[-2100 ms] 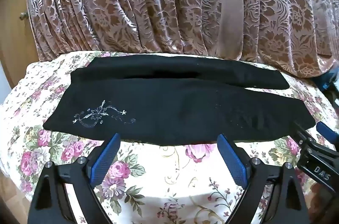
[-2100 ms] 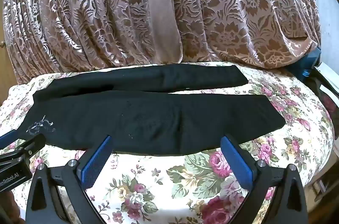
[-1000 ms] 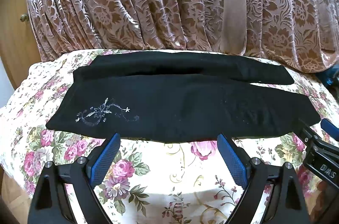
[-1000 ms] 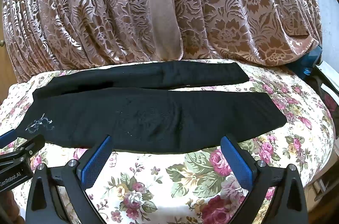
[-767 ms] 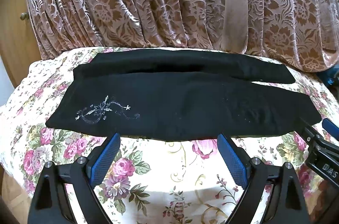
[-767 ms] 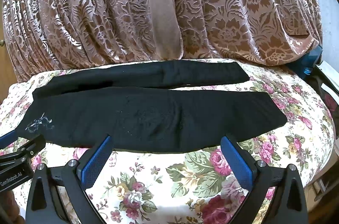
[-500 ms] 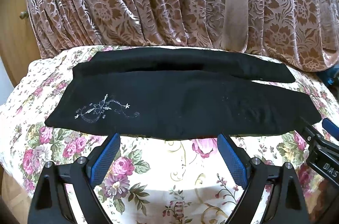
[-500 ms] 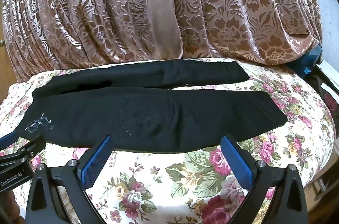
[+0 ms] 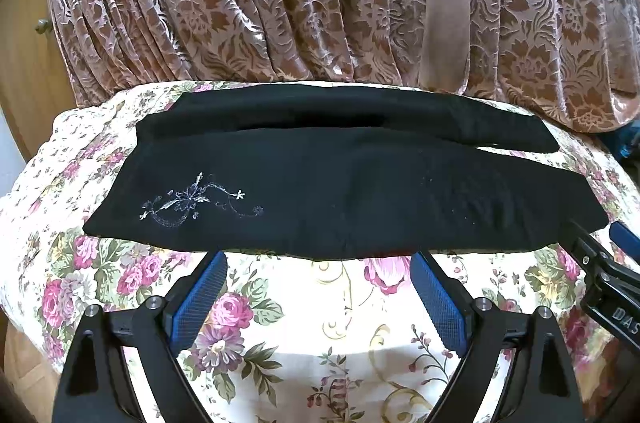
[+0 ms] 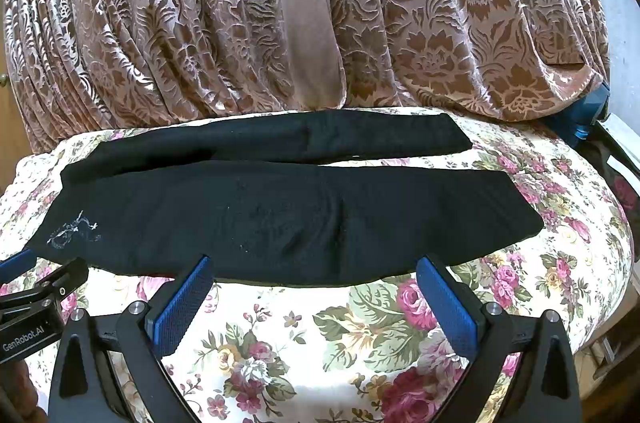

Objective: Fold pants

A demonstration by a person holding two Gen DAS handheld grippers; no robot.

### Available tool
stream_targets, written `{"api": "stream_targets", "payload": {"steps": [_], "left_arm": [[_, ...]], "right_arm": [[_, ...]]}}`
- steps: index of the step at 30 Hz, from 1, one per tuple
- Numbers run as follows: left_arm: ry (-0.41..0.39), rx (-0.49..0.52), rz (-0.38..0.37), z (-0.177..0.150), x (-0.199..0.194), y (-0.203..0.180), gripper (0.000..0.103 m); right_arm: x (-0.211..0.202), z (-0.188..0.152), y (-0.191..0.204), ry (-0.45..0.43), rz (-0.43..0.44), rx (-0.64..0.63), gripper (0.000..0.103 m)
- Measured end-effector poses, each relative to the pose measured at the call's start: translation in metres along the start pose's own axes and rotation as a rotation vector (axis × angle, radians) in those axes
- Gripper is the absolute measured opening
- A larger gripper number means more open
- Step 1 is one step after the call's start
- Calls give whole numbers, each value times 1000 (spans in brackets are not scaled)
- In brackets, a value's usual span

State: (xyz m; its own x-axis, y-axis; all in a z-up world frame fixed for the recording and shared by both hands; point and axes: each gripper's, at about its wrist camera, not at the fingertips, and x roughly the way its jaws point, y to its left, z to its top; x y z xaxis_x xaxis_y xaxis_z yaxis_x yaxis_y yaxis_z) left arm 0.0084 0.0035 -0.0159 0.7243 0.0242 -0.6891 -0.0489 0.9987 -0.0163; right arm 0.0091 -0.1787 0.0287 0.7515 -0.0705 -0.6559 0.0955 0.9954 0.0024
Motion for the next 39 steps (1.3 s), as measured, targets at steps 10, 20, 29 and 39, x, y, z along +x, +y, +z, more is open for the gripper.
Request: {"api": "stream_targets", "payload": {"steps": [10, 20, 29, 39], "left_arm": [[7, -2, 4, -1, 2, -1, 93], [26, -12, -4, -2, 8, 3, 93], [96, -106, -101, -4, 27, 26, 93], [48, -401, -152, -11, 45, 96, 93]], "right_arm": [[1, 1, 0, 5, 0, -1, 103], [3, 0, 0, 7, 1, 0, 103], [13, -1, -9, 24, 29, 26, 103], [58, -12, -55, 165, 116, 183, 103]]}}
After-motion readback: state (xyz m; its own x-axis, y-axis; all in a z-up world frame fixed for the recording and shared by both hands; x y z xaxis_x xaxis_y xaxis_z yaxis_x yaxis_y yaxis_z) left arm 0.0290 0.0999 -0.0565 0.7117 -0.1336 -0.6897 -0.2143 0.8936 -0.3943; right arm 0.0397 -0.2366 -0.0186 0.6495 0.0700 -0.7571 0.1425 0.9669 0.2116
